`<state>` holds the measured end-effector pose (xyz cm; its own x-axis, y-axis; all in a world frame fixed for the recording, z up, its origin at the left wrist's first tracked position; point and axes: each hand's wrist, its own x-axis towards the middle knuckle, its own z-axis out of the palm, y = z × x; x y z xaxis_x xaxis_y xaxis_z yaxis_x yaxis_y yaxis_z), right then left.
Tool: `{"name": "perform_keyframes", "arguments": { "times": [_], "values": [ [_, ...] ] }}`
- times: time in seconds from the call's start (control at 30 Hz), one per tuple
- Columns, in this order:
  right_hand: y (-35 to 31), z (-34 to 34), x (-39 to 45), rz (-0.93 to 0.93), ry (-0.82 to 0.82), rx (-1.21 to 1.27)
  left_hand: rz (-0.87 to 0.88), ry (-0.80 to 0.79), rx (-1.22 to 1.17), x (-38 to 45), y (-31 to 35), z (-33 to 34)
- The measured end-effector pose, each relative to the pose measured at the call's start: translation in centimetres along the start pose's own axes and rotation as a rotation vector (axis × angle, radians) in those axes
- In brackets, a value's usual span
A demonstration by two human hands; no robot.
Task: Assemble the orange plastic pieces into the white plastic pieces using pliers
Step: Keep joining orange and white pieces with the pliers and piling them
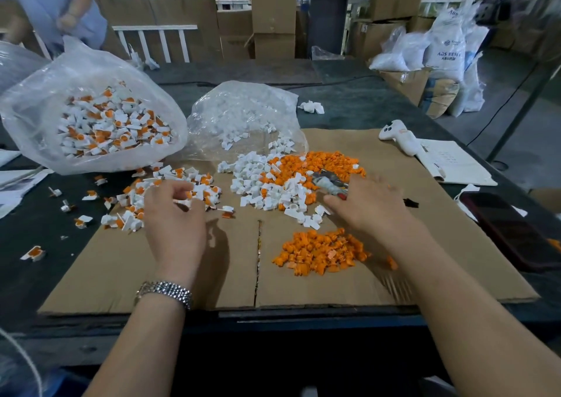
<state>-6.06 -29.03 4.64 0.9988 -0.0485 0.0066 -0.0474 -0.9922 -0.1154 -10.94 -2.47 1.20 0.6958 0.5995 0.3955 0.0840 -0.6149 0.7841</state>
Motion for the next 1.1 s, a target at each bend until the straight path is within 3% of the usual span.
{"name": "perform_keyframes", "arguments": {
  "times": [0.07, 0.17, 0.27, 0.5, 0.7, 0.8, 0.87, 0.97, 1.1],
  "values": [
    [0.3, 0.7, 0.5, 0.005, 0.018, -0.053, 0.128, -0.106, 0.050, -0.3, 0.5, 1.0],
    [0.6, 1.5, 1.1, 0.020, 0.025, -0.117, 0.274, -0.277, 0.306, -0.1, 1.0, 3.0],
    [0.7, 2.2, 1.4, 0.026, -0.010, -0.148, 0.334, -0.402, 0.485, 0.6, 1.5, 4.6],
    [1.1, 3.0, 2.0, 0.002, -0.025, -0.172, 0.394, -0.401, 0.537, 1.5, 2.0, 5.9],
    [0.6, 1.9, 1.5, 0.027, -0.052, -0.108, 0.381, -0.415, 0.461, 2.1, 2.2, 5.8],
    [-0.3, 1.3, 0.5, -0.145, 0.107, -0.082, 0.386, -0.391, 0.412, 2.1, 2.0, 5.2],
    [-0.8, 0.7, -0.3, -0.292, 0.041, 0.032, 0.365, -0.386, 0.327, 2.0, 2.0, 4.7],
    [-1.7, 0.2, -1.4, -0.371, -0.174, 0.131, 0.205, -0.417, 0.088, 1.6, 2.5, 3.7],
    [-2.6, 0.8, -1.9, -0.354, -0.115, 0.040, -0.131, -0.570, -0.401, 0.3, 3.5, 2.2]
  ]
}}
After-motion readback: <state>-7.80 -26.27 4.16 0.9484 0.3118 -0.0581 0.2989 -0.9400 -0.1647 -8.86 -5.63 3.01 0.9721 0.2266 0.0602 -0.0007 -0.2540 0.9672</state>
